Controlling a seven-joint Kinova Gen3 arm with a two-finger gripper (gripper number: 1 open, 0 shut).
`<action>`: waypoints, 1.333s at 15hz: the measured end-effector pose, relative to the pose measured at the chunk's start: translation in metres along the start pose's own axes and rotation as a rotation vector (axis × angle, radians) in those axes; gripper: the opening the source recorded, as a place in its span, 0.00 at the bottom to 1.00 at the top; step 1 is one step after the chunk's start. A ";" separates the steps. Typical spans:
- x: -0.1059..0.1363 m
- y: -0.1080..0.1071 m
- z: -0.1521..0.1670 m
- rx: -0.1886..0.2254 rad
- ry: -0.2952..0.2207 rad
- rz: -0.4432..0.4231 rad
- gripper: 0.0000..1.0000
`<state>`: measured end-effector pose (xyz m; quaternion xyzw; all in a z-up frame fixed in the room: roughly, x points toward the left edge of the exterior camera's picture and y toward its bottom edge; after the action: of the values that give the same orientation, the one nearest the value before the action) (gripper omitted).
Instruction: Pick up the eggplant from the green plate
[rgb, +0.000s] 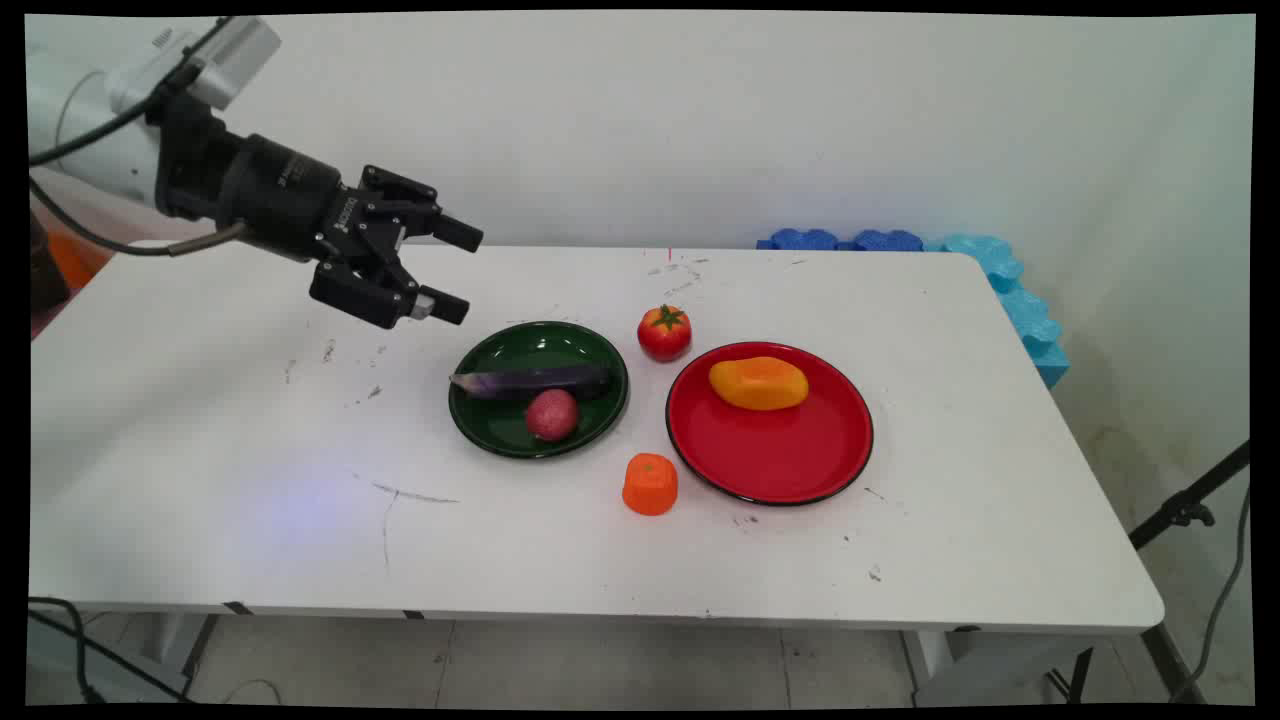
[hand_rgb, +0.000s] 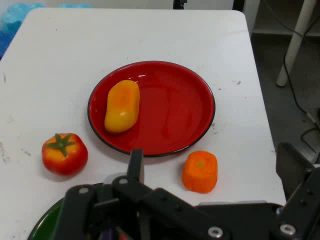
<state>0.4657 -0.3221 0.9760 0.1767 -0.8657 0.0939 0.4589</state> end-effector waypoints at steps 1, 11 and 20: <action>0.005 0.000 0.000 0.007 -0.003 -0.012 1.00; 0.061 -0.029 0.043 0.095 -0.078 -0.068 1.00; 0.021 -0.064 0.099 0.106 -0.321 -0.002 1.00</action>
<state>0.4049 -0.4174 0.9375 0.2143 -0.9215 0.1096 0.3047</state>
